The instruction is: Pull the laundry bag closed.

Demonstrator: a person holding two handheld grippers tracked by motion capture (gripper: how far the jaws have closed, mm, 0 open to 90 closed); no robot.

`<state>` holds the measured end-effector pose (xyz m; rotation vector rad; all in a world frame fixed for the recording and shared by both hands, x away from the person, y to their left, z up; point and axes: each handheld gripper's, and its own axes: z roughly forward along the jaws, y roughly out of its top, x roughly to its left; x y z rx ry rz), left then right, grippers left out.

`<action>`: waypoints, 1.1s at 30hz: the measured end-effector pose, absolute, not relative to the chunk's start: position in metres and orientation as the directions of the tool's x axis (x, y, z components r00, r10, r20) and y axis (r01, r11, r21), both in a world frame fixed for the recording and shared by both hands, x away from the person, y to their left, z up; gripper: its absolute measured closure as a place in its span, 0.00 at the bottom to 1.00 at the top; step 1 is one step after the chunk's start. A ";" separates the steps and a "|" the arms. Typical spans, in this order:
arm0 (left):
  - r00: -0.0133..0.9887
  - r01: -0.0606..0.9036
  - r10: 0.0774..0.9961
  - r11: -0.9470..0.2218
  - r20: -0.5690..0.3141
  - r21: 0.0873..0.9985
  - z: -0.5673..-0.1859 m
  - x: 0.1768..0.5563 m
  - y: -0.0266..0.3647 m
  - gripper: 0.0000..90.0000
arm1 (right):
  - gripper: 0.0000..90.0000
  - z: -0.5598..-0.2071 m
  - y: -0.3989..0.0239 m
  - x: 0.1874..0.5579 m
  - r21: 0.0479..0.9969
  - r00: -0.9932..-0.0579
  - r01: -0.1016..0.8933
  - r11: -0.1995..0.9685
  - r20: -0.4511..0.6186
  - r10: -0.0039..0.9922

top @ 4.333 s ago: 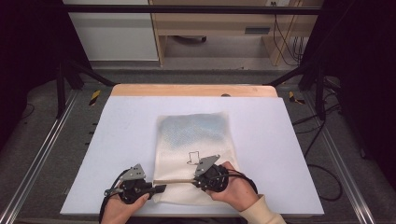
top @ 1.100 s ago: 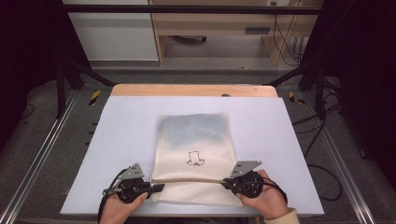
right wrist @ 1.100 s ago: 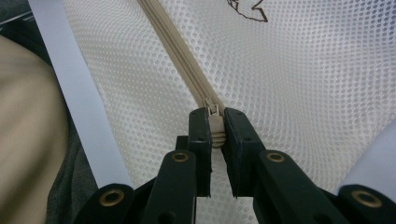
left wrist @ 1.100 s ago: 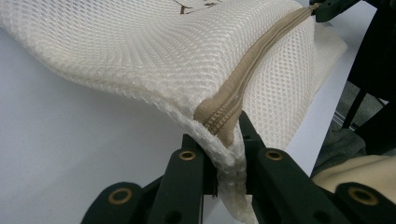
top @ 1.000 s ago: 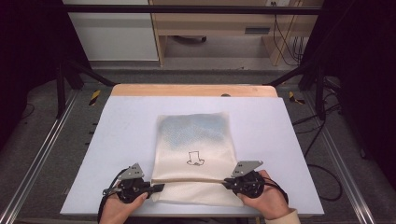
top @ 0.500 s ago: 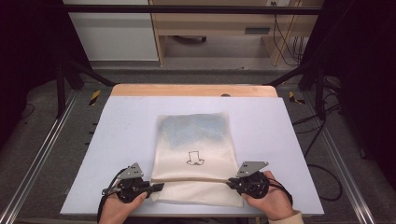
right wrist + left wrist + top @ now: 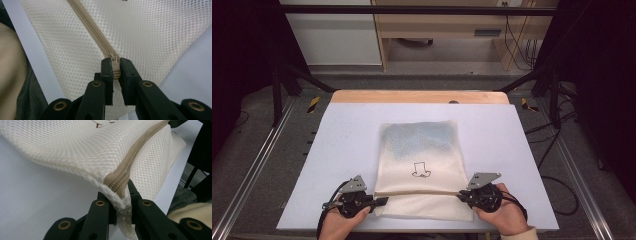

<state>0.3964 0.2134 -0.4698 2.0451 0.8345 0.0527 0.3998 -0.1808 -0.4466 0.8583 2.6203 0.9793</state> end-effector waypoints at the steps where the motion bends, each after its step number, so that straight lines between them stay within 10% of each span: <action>1: 0.772 0.539 0.576 -0.369 -0.268 0.758 -0.470 0.396 0.213 0.93 | 0.91 -0.447 -0.181 0.400 0.655 -0.805 0.449 0.607 0.003 0.593; 33: 0.769 0.536 0.581 -0.358 -0.267 0.764 -0.466 0.397 0.217 0.93 | 0.91 -0.451 -0.196 0.397 0.644 -0.780 0.488 0.589 0.019 0.626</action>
